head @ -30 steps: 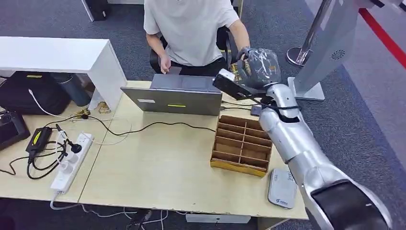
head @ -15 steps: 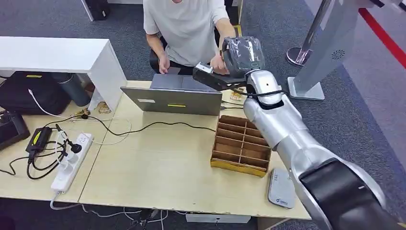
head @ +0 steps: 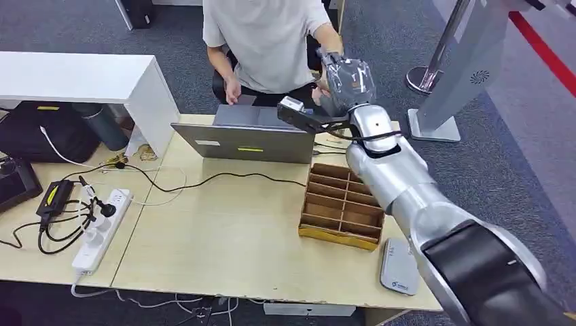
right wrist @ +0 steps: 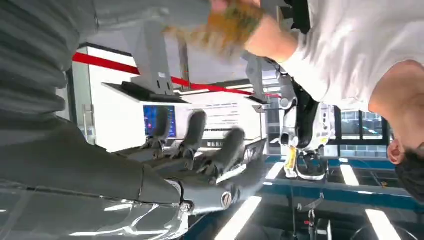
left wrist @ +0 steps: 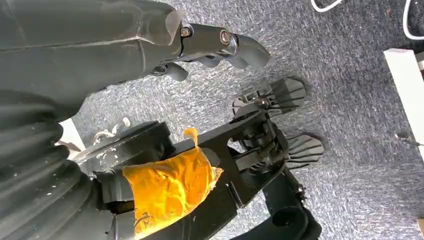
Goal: Pass the card to the sensor for recognition and then transmit it.
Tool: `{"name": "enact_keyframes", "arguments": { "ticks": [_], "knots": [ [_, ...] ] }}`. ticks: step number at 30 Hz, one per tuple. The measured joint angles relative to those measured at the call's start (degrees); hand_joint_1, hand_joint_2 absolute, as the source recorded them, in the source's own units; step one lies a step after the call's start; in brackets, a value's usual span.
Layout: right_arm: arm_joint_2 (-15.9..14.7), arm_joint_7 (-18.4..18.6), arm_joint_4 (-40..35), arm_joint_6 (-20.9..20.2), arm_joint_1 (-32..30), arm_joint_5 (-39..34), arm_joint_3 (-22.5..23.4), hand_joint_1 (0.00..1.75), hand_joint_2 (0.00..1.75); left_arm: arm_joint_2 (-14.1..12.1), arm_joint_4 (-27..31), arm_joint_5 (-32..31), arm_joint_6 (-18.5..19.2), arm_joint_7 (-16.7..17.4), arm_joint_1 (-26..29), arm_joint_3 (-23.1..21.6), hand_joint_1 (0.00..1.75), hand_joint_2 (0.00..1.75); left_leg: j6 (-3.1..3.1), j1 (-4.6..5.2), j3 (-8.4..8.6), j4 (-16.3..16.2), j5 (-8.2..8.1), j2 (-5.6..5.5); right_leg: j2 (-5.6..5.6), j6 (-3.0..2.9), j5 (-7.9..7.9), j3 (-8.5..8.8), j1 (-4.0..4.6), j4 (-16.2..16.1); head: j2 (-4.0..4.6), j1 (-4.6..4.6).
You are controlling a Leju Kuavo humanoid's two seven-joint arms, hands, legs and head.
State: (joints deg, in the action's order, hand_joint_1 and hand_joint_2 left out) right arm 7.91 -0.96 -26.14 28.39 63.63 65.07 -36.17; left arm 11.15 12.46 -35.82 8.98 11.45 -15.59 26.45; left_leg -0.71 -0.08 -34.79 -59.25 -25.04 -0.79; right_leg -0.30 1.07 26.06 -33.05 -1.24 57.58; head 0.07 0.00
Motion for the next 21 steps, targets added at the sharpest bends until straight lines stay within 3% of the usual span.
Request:
{"name": "enact_keyframes", "arguments": {
  "ticks": [9,14,16,21],
  "knots": [
    [-0.2,-1.3,0.1,0.9,-0.5,-0.2,0.0,0.00,1.75,0.0,0.0,0.3,0.1,0.3,0.0,0.0,0.00,1.75,0.00,0.00,-0.02,0.0,0.00,0.01,-0.01,0.00,0.00,-0.03,0.00,0.0,0.00,0.02],
    [-1.5,-7.0,-2.7,3.6,-2.2,-4.2,0.7,0.00,1.75,-0.1,0.0,2.1,-0.2,-0.9,0.2,0.0,0.00,1.75,0.00,-0.01,-0.03,0.0,0.00,0.00,0.00,0.00,0.00,-0.04,0.00,0.0,0.00,0.00],
    [-3.3,-11.2,-7.5,3.6,-4.7,-8.4,1.2,0.00,1.75,-0.2,0.0,3.4,-0.3,-1.9,0.6,0.0,0.00,1.75,0.00,-0.01,-0.03,0.0,0.00,-0.02,0.02,0.00,0.00,-0.03,0.00,0.0,0.00,0.00],
    [-10.5,-13.9,-22.1,3.3,-13.1,-12.5,2.5,0.00,1.75,-0.8,0.0,5.8,-0.3,-4.1,2.5,0.0,0.00,1.75,-0.04,0.00,-0.11,0.0,-0.03,-0.08,0.09,0.04,0.02,-0.05,-0.02,-0.1,0.00,0.02]
  ]
}}
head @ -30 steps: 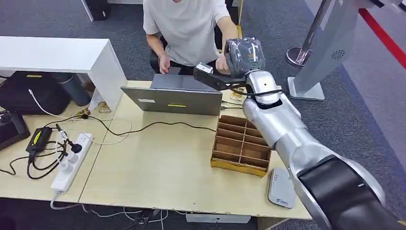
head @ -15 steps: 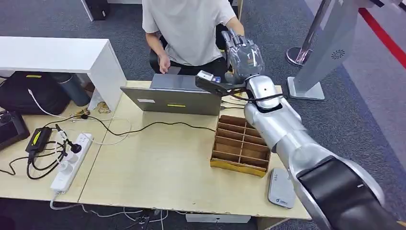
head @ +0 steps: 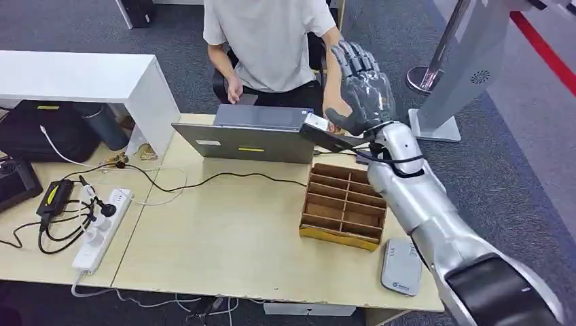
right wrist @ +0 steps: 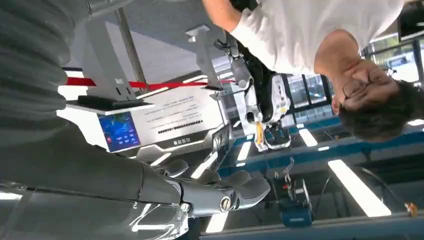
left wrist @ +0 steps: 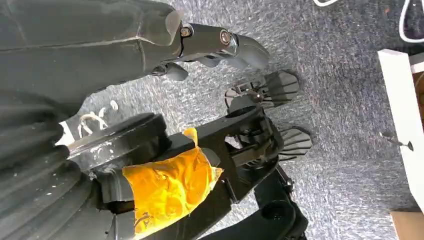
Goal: Pass the card to the sensor for recognition and then transmit it.
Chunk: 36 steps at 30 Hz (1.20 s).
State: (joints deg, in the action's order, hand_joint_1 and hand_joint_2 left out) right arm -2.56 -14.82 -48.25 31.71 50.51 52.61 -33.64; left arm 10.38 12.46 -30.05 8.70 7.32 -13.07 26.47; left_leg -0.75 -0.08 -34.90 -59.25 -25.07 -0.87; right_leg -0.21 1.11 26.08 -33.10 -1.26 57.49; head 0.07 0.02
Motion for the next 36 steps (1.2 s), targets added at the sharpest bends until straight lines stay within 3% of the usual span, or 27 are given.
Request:
{"name": "enact_keyframes", "arguments": {
  "ticks": [5,10,18,27,31,36],
  "knots": [
    [-6.6,-1.7,-11.1,0.8,-7.5,-1.6,1.7,0.00,1.75,-0.7,0.0,1.2,0.1,-1.2,1.6,0.1,0.00,1.75,-0.02,0.06,-0.07,0.0,-0.02,0.05,-0.03,0.00,-0.01,-0.06,-0.01,0.0,0.00,-0.02],
    [-10.8,-2.3,-17.5,1.5,-12.4,-2.3,3.1,0.00,1.75,-1.0,0.0,2.1,0.1,-2.1,2.1,0.3,0.00,1.75,-0.02,0.04,-0.05,0.0,-0.01,0.03,-0.01,0.00,-0.01,-0.10,0.02,0.0,0.00,-0.02],
    [-17.8,-4.1,-29.0,5.2,-25.2,-2.7,7.8,0.00,1.75,-1.6,0.0,3.8,0.2,-4.3,3.9,1.1,0.00,1.75,-0.04,0.02,-0.15,0.0,-0.04,-0.08,0.11,0.02,0.02,-0.10,0.02,0.0,0.00,-0.02],
    [-21.3,-5.6,-37.0,6.5,-35.9,-1.7,12.3,0.00,1.75,-1.9,0.0,5.5,0.2,-5.8,4.9,2.1,0.00,1.75,-0.03,0.02,-0.20,0.0,-0.05,-0.14,0.17,0.02,0.03,-0.15,0.02,0.0,0.00,-0.02],
    [-21.2,-8.6,-41.8,7.8,-44.2,-0.5,15.0,0.00,1.75,-2.1,0.0,5.9,0.2,-6.7,5.8,2.6,0.00,1.75,-0.01,0.03,-0.28,0.0,-0.07,-0.12,0.15,0.01,0.04,-0.20,0.02,0.0,0.00,-0.02],
    [-20.7,-9.9,-45.3,7.8,-49.4,-0.3,17.0,0.00,1.75,-2.3,0.0,6.3,0.2,-6.9,5.9,2.9,0.00,1.75,-0.02,0.02,-0.27,0.0,-0.10,-0.11,0.15,0.02,0.12,-0.23,0.03,0.0,0.00,-0.02]
  ]
}}
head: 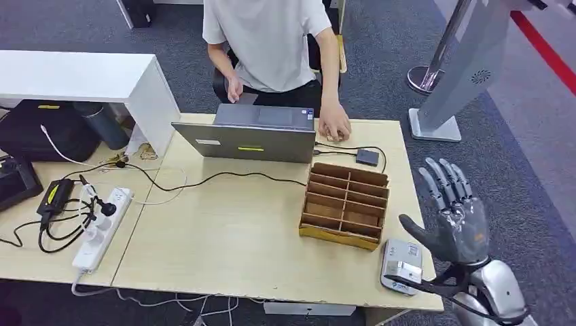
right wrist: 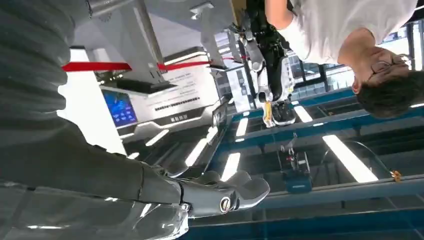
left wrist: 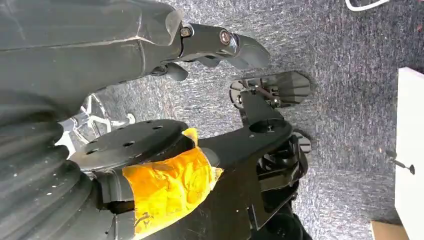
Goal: Pass the card to the sensor for recognition and then transmit it.
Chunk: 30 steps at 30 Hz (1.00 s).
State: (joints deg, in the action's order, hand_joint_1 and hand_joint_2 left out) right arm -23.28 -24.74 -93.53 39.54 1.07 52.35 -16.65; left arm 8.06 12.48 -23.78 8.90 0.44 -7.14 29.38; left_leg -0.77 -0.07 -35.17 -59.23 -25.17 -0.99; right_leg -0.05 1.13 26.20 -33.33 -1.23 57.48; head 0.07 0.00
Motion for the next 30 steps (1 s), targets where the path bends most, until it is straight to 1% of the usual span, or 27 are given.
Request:
{"name": "enact_keyframes", "arguments": {
  "ticks": [3,6,9,11,19,23,26,30],
  "knots": [
    [2.6,-3.3,-2.8,0.1,-5.2,0.7,1.6,0.00,1.75,-0.2,0.0,0.2,-0.1,-0.5,0.6,0.2,0.00,1.75,0.00,-0.01,-0.01,0.0,0.00,-0.06,0.05,-0.01,0.01,0.03,0.02,0.0,0.00,0.02],
    [6.4,-5.8,-4.1,0.1,-10.1,0.7,3.2,0.00,1.75,-0.5,0.0,0.3,-0.1,-0.6,1.2,0.6,0.00,1.75,0.04,-0.02,-0.01,0.0,-0.03,-0.01,0.03,-0.06,0.04,0.00,0.03,0.0,0.00,0.00],
    [8.8,-6.5,-4.4,0.1,-12.4,0.5,4.4,0.00,1.75,-0.6,0.0,0.3,-0.1,-0.7,1.4,0.9,0.00,1.75,0.07,-0.02,-0.01,0.0,-0.05,0.02,0.02,-0.07,0.06,0.00,0.03,0.0,0.00,0.00],
    [9.7,-6.7,-4.5,0.1,-13.1,0.5,4.8,0.00,1.75,-0.7,0.0,0.3,-0.1,-0.7,1.4,0.9,0.00,1.75,0.07,-0.02,0.00,0.0,-0.04,0.03,0.02,-0.07,0.05,0.00,0.02,0.0,0.00,0.00],
    [11.5,-6.7,-4.5,0.1,-14.1,0.4,5.7,0.00,1.75,-0.9,0.0,0.3,-0.1,-0.7,1.5,1.0,0.00,1.75,0.03,-0.01,0.01,0.0,-0.01,0.03,-0.01,-0.02,0.00,0.02,-0.02,0.0,0.00,0.00],
    [11.7,-4.5,-4.0,0.1,-14.2,-1.0,5.5,0.00,1.75,-1.1,0.0,0.0,-0.2,-0.7,1.5,1.0,0.00,1.75,0.03,-0.01,0.01,0.0,-0.01,0.03,-0.01,-0.02,0.00,0.02,-0.01,0.0,0.00,0.02],
    [11.8,-3.1,-2.6,0.1,-14.1,-0.2,5.0,0.00,1.75,-1.2,0.0,-0.4,-0.2,-0.6,1.5,1.0,0.00,1.75,0.04,-0.01,0.01,0.0,-0.01,0.03,-0.01,-0.02,0.01,0.02,-0.01,0.0,0.00,0.00],
    [12.0,-2.4,0.0,0.1,-13.6,-0.1,3.3,0.00,1.75,-1.2,0.0,-0.8,-0.3,-0.3,1.4,1.0,0.00,1.75,0.06,-0.01,0.01,0.0,0.00,0.04,-0.01,-0.02,0.00,0.02,0.01,0.0,0.00,0.00]
  ]
}}
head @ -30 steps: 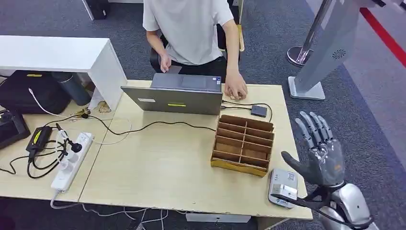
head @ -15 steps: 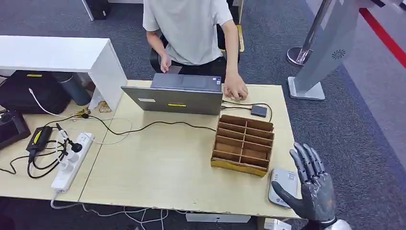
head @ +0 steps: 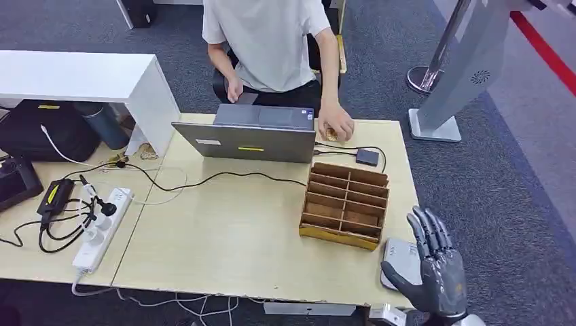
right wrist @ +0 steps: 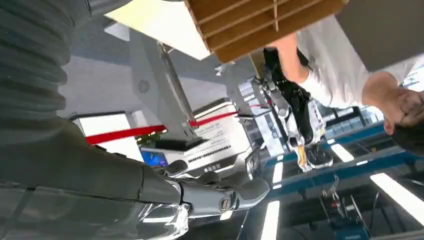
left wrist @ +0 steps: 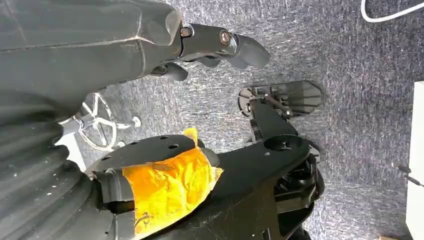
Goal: Pass the card to the sensor for recognition and then transmit it.
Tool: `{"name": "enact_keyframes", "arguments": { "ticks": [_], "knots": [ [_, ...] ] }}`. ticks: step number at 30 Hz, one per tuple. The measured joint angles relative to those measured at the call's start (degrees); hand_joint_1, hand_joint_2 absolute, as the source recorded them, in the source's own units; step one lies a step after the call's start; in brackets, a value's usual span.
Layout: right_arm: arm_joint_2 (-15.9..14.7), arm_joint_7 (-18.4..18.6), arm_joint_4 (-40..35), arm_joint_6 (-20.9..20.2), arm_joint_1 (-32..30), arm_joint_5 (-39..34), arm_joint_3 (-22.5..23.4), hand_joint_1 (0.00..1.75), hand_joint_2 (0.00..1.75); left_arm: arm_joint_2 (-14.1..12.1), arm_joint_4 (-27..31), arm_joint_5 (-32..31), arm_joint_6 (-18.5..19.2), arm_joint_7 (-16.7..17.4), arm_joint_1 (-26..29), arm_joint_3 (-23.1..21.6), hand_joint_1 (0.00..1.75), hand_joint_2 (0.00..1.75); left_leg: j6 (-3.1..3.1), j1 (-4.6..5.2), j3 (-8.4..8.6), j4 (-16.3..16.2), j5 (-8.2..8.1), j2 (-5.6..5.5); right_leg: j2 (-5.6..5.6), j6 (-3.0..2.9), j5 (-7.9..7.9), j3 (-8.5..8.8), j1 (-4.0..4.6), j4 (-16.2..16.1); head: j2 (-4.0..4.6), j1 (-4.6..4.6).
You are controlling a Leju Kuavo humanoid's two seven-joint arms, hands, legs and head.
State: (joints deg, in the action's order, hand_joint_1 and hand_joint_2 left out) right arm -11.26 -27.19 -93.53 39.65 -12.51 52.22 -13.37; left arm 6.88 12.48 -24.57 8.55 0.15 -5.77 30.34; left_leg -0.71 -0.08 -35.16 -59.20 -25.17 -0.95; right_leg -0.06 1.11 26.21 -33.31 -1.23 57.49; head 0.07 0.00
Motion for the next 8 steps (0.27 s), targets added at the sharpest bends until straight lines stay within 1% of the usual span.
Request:
{"name": "enact_keyframes", "arguments": {
  "ticks": [3,8],
  "knots": [
    [0.5,0.7,2.4,-0.1,1.3,1.0,-2.0,0.00,1.75,0.0,0.0,-0.5,-0.3,0.4,-0.2,0.0,0.00,1.75,0.01,-0.01,0.00,0.0,0.01,0.01,-0.01,-0.01,0.00,0.00,0.01,0.0,0.00,0.00],
    [2.9,1.8,8.0,0.0,5.2,5.3,-7.2,0.00,1.75,0.3,0.0,-1.2,-0.8,1.1,-1.1,0.0,0.00,1.75,0.03,-0.02,0.02,0.0,0.07,0.03,-0.04,-0.07,-0.05,0.00,0.03,0.0,0.00,0.02]
  ]
}}
